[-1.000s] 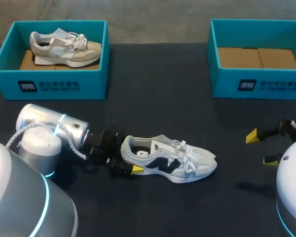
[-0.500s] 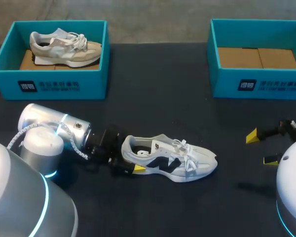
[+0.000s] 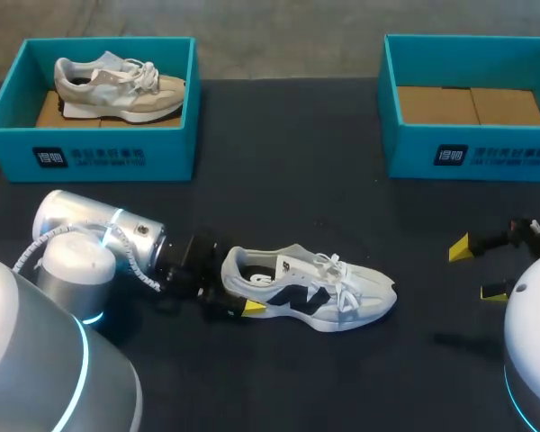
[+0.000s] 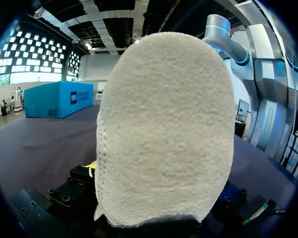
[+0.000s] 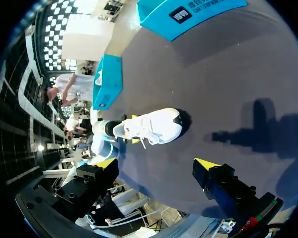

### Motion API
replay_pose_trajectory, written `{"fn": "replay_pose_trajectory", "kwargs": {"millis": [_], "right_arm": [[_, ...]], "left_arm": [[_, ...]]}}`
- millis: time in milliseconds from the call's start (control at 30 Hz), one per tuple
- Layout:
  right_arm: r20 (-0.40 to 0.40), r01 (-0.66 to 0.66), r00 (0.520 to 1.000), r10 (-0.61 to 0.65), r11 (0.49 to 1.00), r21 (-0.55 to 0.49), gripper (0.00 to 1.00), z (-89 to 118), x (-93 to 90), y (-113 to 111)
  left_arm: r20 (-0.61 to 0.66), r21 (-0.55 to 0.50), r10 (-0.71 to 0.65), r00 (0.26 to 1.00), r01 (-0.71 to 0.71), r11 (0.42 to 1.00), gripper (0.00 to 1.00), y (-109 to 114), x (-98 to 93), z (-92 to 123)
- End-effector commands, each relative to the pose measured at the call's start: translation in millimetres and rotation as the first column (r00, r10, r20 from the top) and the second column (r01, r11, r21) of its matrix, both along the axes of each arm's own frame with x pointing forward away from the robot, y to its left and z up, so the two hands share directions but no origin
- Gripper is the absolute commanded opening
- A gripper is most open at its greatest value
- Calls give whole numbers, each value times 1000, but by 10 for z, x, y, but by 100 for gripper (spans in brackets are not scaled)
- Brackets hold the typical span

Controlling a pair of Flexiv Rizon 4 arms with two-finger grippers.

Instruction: Take the shoe out of the shoebox, open the shoe tongue, remove and reinsert the insole, then place the shoe into the shoebox

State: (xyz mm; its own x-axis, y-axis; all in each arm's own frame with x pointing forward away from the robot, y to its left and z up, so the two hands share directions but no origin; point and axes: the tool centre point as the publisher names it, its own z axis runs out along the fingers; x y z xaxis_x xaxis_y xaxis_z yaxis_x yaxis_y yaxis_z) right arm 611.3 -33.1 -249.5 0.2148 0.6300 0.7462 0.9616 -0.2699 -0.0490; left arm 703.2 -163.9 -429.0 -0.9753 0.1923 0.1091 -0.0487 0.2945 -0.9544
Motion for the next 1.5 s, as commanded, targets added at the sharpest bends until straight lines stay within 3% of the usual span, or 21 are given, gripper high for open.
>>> {"fn": "replay_pose_trajectory", "kwargs": {"millis": [33,200,367,433,567,967,1100,1500], "right_arm": [[0,2,1000,-2,1000,-4,100,-1,-15,8],[-1,-1,1000,1,1000,-19,100,39,9,20],[-47,-20,999,13,987,-162,100,220,109,180],[-88,-49,996,26,963,-267,100,286,211,341],[-102,-73,994,37,926,-371,100,348,379,616],[-57,-65,998,40,828,-558,100,358,669,1188],[-13,-89,995,101,807,-584,100,343,710,1327],[-13,-89,995,101,807,-584,100,343,710,1327]], "left_arm": [[0,2,1,1000,-1,1000,0,-3,9,-23],[0,2,1,1000,-1,1000,0,-3,9,-23],[0,2,1,1000,-1,1000,0,-3,9,-23],[0,2,1,1000,-1,1000,0,-3,9,-23],[0,2,1,1000,-1,1000,0,-3,9,-23],[0,2,1,1000,-1,1000,0,-3,9,-23],[0,2,1,1000,-1,1000,0,-3,9,-23],[0,2,1,1000,-1,1000,0,-3,9,-23]]}}
